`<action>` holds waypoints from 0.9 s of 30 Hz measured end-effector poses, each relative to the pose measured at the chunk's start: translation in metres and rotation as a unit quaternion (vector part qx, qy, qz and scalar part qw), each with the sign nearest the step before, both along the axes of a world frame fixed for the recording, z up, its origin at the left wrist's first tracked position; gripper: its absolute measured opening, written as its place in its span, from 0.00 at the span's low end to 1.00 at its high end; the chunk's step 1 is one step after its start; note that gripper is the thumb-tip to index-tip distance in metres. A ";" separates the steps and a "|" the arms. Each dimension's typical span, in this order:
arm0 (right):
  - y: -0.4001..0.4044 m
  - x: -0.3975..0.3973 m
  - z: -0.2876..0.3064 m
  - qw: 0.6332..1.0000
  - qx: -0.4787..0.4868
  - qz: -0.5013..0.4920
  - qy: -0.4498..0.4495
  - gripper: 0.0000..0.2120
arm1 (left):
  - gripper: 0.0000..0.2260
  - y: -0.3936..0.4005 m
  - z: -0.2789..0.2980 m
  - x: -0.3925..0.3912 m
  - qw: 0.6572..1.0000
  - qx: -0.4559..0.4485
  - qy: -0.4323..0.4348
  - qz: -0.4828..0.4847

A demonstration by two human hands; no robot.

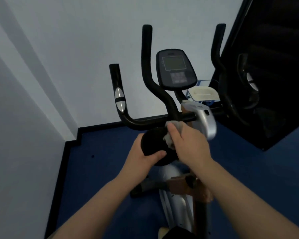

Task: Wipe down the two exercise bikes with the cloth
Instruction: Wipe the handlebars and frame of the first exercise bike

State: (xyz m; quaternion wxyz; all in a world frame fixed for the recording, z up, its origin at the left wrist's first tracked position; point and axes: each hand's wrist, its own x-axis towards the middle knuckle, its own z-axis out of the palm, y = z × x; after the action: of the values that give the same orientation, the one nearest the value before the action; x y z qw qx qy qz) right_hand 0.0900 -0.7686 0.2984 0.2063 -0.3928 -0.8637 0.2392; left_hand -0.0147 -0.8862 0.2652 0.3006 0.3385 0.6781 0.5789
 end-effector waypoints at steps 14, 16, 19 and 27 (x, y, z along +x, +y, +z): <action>0.047 -0.005 0.030 0.998 0.043 -0.050 0.020 0.15 | 0.19 -0.003 0.031 -0.050 0.965 -0.071 0.245 -0.067; 0.056 -0.012 0.030 0.997 0.048 -0.035 0.049 0.12 | 0.18 0.008 0.043 -0.068 0.957 -0.050 0.287 0.008; 0.062 -0.026 0.017 0.997 0.047 0.032 0.045 0.14 | 0.10 0.033 0.052 -0.091 0.941 -0.014 0.336 0.048; 0.062 -0.040 -0.017 0.988 0.080 0.041 0.125 0.13 | 0.11 0.063 0.018 -0.091 0.815 -0.109 0.564 0.073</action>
State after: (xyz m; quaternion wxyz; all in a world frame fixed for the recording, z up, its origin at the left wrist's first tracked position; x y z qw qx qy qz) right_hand 0.0503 -0.7065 0.2814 0.3330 -0.3060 -0.8630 0.2250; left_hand -0.1061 -0.8233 0.2835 -0.1426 0.5203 0.8102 0.2292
